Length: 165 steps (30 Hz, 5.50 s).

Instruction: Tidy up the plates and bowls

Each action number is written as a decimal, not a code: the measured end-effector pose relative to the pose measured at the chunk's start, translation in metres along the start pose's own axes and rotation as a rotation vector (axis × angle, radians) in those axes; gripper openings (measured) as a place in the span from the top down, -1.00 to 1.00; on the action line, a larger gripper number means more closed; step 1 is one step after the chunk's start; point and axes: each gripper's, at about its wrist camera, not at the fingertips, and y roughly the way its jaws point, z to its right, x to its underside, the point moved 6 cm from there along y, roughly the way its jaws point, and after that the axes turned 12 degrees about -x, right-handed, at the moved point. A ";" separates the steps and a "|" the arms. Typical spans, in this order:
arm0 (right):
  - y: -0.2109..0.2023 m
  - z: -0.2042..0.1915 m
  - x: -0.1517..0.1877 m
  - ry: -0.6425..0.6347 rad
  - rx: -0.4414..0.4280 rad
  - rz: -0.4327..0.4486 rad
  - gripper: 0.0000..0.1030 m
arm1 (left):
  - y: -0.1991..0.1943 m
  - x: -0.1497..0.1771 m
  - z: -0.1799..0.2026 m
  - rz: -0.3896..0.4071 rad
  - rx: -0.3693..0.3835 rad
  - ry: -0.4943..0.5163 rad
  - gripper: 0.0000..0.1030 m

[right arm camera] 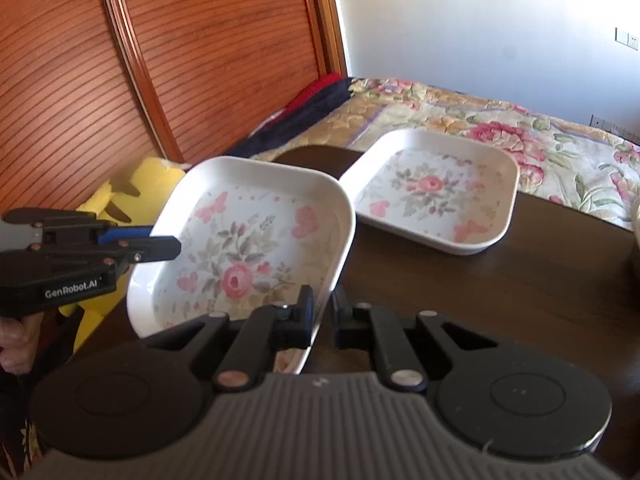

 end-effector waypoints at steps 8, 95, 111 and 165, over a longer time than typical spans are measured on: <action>-0.030 -0.004 -0.002 -0.009 0.019 0.049 0.79 | -0.028 -0.008 0.020 0.040 0.014 0.025 0.69; -0.130 -0.003 0.129 0.052 0.100 0.183 0.73 | -0.085 0.085 0.103 -0.006 0.115 0.033 0.69; -0.132 -0.004 0.143 -0.002 0.129 0.270 0.68 | -0.078 0.092 0.100 0.028 0.120 -0.016 0.58; -0.122 0.029 0.034 -0.118 0.180 0.286 -0.96 | -0.023 -0.017 0.075 0.149 0.064 0.061 -0.86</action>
